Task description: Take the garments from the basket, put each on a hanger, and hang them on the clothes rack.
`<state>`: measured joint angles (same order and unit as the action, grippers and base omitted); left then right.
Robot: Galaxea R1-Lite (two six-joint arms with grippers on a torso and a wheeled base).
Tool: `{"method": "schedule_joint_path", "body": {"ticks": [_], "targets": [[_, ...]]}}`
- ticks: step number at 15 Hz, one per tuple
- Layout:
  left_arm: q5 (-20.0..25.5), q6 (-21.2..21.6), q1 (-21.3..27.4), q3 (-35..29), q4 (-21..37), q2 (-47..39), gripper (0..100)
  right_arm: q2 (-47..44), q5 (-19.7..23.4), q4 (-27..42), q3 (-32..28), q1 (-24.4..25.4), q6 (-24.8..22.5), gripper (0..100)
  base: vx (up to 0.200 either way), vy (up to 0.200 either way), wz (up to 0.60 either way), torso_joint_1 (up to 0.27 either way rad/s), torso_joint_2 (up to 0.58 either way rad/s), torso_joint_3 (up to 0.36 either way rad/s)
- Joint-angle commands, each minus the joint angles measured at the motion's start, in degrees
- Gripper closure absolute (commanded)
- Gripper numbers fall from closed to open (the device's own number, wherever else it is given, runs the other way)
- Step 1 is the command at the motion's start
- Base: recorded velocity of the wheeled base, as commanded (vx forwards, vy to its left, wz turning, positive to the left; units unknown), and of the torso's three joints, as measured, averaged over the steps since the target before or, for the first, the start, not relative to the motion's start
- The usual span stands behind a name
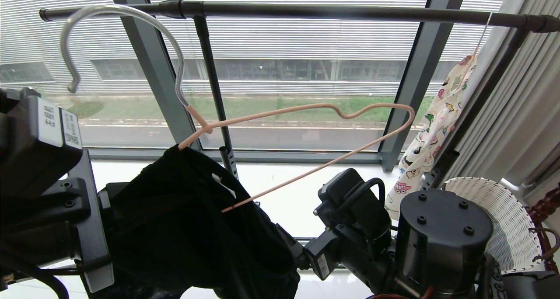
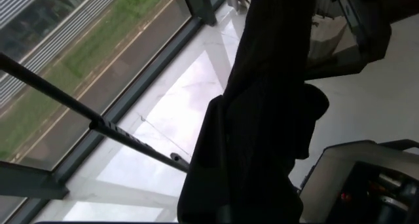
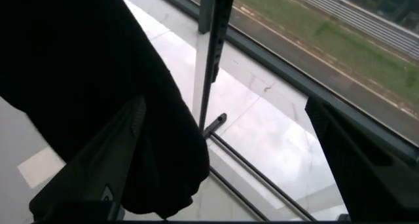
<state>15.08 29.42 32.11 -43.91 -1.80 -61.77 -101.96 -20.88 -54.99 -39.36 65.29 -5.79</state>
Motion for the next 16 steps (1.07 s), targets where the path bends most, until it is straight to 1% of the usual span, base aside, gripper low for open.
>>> {"method": "schedule_joint_path", "body": {"ticks": [1,4,8,10,11,13,14,16], "targets": [[-0.1,0.0,1.2,0.1,0.0,0.1,100,-1.2,0.0,0.0,-0.3,0.0,-0.1,0,0.0,0.0,0.0,0.0,0.0,0.0],[-0.1,0.1,1.6,0.1,0.0,-0.2,100,-1.7,0.0,0.0,0.1,1.9,0.0,0,0.0,0.0,0.0,0.0,0.0,0.0],[-0.4,0.1,3.7,0.2,0.0,-0.2,100,-3.9,-0.1,0.0,0.1,2.1,0.0,0,0.0,0.0,0.0,0.0,0.0,0.0],[-0.5,0.1,4.0,0.2,0.0,-0.3,100,-4.9,-0.8,0.0,0.2,2.0,0.1,0,0.0,0.0,0.0,0.0,0.0,0.0],[-0.5,0.1,4.0,0.3,0.0,-0.3,100,-5.7,-1.8,0.0,0.1,1.9,0.1,0,0.0,0.0,0.0,0.0,0.0,0.0],[-1.0,0.0,4.0,0.7,-0.1,-0.3,100,-5.8,-2.0,0.0,0.3,2.1,-0.2,0,0.0,0.0,0.0,0.0,0.0,0.0],[-1.5,0.0,4.0,0.7,-0.1,-0.3,100,-5.9,-2.8,0.0,0.3,2.1,-0.3,0,0.0,0.0,0.0,0.0,0.0,0.0],[-1.6,0.0,4.0,0.7,0.0,-0.2,100,-6.1,-5.7,0.0,1.3,1.8,-0.3,0,0.0,0.0,0.0,0.0,0.0,0.0]]}}
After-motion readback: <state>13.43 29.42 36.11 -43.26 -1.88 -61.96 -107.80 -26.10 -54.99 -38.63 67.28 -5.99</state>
